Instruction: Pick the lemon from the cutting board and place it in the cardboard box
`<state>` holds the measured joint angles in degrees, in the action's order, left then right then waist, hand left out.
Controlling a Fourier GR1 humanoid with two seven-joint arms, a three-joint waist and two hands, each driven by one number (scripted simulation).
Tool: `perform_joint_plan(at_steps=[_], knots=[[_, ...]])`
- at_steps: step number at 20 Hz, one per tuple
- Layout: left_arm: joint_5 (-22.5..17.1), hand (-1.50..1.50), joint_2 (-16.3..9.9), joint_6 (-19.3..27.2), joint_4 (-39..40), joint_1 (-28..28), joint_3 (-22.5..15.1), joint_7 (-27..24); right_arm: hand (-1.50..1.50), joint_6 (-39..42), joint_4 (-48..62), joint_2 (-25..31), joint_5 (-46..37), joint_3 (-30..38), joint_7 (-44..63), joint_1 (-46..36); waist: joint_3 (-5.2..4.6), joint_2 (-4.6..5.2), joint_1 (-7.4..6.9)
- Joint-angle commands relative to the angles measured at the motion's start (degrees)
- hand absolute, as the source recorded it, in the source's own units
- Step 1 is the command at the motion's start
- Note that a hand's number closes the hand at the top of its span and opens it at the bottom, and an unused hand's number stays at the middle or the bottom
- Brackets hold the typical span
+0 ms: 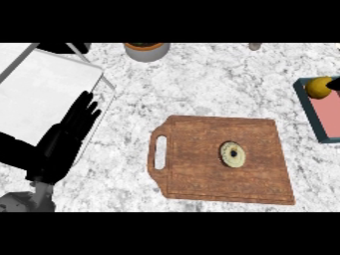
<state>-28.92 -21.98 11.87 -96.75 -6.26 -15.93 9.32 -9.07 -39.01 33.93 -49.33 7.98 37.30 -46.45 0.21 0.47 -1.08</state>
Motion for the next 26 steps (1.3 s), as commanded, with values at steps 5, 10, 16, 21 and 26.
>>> perform_joint_plan(at_steps=[5,10,16,21,26], knots=[[0.5,0.0,-7.6,0.1,1.6,4.1,7.6,-0.4,-1.5,-6.2,-0.4,-0.9,5.4,4.5,-11.4,3.6,-0.11,-0.43,-0.41],[1.2,0.0,-5.6,2.4,2.9,3.2,6.0,-0.2,-1.5,-21.0,-5.1,-3.5,10.2,11.8,-13.5,3.9,-0.01,-0.38,-0.07],[-0.3,0.0,-7.8,0.2,4.0,4.7,7.6,-0.7,-1.5,-22.9,-11.2,-2.8,18.4,18.7,-17.0,6.3,-0.17,-0.75,1.22],[-0.7,0.0,-8.1,1.1,1.4,6.5,8.5,-0.9,-1.5,-20.4,-18.6,-1.7,24.3,23.0,-19.0,13.6,-0.2,-1.21,2.1],[0.0,0.0,-7.9,2.0,2.5,6.3,8.4,-1.2,-1.5,-15.5,-24.2,-0.5,30.1,26.4,-23.1,19.8,-0.2,-1.05,2.32]])
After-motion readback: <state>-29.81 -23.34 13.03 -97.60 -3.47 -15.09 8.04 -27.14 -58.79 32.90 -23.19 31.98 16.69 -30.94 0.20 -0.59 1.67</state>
